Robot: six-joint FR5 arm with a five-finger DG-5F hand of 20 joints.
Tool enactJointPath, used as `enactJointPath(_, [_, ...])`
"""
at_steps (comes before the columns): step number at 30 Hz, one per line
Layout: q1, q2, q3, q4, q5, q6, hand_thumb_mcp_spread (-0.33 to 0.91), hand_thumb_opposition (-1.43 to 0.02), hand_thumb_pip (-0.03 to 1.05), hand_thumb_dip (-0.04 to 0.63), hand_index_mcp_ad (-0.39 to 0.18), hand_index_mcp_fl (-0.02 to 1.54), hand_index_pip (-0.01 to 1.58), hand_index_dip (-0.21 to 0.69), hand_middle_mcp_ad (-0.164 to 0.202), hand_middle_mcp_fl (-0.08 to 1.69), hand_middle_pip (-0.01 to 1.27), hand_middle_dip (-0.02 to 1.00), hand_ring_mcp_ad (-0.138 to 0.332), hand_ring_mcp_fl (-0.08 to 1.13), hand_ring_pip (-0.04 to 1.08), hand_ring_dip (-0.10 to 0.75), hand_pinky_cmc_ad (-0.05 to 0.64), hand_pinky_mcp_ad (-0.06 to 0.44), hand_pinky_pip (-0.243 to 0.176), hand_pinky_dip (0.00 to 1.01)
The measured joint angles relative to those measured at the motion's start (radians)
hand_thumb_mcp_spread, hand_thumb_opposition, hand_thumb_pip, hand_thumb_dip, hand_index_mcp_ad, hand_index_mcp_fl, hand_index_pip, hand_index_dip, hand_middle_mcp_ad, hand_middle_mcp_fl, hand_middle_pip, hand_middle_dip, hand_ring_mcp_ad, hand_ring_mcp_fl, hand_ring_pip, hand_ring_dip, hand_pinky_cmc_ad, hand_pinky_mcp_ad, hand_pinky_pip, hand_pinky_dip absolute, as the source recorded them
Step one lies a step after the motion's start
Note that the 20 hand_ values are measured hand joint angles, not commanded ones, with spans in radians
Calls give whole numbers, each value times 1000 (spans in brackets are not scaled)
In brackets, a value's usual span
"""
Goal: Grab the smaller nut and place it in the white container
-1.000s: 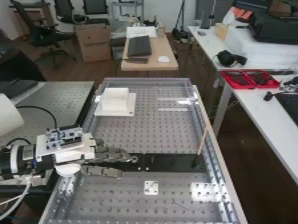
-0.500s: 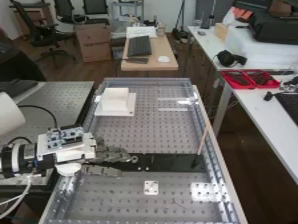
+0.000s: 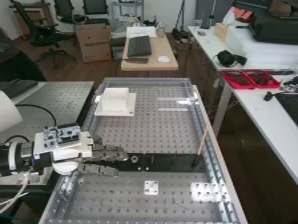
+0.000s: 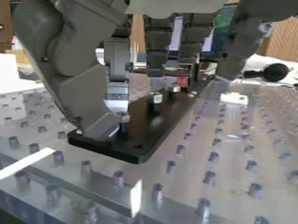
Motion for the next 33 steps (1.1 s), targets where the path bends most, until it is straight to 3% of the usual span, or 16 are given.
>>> enactJointPath(10, [-10, 12, 1, 23, -2, 24, 438, -857, 721, 253, -171, 24, 1510, 87, 35, 148, 120, 202, 99, 3, 98, 82, 346, 283, -3, 274])
enactJointPath(18, [-12, -1, 22, 10, -18, -3, 438, -857, 721, 253, -171, 24, 1510, 87, 31, 148, 120, 202, 99, 3, 98, 82, 346, 283, -12, 274])
enactJointPath(33, [-15, -8, 27, 11, -27, 14, 438, -857, 710, 253, -187, 37, 1529, 87, 35, 148, 120, 202, 99, 7, 98, 82, 346, 283, -12, 272])
